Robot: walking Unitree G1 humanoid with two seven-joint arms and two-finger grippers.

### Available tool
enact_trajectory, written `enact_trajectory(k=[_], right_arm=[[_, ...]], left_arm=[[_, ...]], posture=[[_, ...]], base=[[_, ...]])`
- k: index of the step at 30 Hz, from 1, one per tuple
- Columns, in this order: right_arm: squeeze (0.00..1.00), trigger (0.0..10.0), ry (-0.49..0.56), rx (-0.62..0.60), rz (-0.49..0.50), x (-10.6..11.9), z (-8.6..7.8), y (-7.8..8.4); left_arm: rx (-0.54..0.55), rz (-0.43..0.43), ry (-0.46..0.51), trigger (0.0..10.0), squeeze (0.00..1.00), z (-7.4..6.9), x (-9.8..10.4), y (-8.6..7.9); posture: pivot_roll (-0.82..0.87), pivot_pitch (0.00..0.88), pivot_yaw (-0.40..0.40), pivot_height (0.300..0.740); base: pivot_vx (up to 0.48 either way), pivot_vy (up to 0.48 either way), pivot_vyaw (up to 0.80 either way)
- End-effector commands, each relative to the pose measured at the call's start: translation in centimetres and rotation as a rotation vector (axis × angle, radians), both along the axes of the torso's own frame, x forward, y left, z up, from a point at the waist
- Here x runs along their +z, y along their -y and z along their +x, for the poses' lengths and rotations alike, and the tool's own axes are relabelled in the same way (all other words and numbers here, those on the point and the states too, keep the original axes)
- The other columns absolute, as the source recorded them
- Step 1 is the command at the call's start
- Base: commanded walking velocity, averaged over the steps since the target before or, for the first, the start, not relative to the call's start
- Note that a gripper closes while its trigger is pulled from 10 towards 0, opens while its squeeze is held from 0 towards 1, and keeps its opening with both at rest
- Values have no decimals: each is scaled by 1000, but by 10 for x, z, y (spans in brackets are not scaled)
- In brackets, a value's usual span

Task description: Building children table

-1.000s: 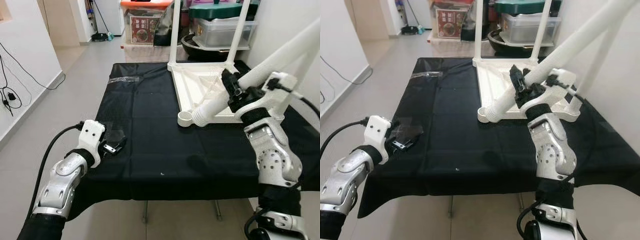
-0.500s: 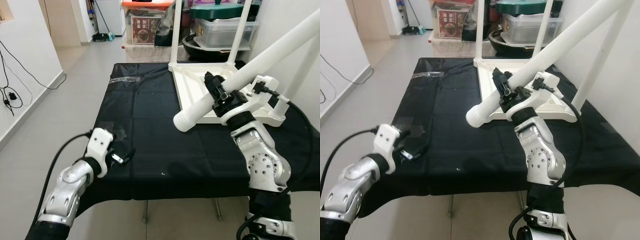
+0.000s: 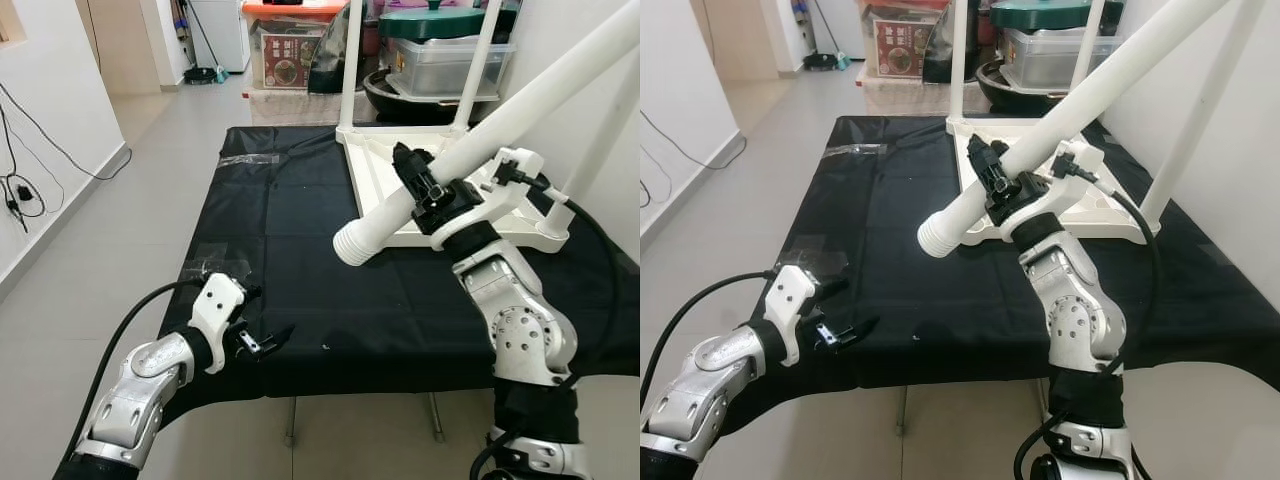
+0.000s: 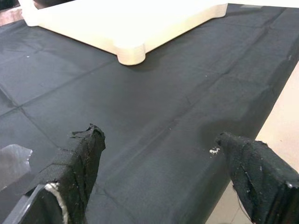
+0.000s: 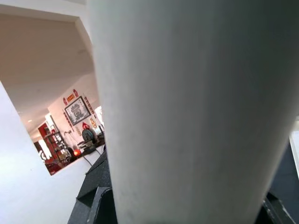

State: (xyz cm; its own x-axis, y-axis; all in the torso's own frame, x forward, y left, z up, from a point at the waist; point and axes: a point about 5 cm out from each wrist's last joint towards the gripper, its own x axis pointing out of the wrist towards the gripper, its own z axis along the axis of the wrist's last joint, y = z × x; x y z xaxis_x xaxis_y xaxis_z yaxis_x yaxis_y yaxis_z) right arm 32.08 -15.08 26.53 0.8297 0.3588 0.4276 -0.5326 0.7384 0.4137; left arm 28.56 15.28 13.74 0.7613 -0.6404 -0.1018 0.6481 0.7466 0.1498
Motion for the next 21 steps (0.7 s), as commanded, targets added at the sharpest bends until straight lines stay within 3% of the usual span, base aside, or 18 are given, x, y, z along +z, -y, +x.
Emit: enact_trajectory(k=[1, 3, 4, 10, 21], right_arm=[[0, 0, -9, -6, -16, -3, -2, -4], [0, 0, -12, -15, -29, -4, -2, -5], [0, 0, -16, -40, -63, -7, -2, -7], [0, 0, -23, -74, -132, -15, -6, -12], [0, 0, -52, -106, -214, -27, -6, -21]], left_arm=[[40, -18, 19, 10000, 0, 1, 2, -2], [66, -26, 32, 10000, 0, 2, 3, -2], [124, -72, 42, 10000, 0, 6, 5, -1], [170, -162, 49, 10000, 0, 6, 8, 7], [187, -177, 65, 10000, 0, 8, 11, 7]], posture=[[106, 0, -38, 740], [106, 0, -38, 740], [104, 0, -40, 740], [107, 0, -43, 740], [113, 0, -46, 740]], base=[[0, 0, 0], [0, 0, 0], [0, 0, 0], [0, 0, 0], [0, 0, 73]])
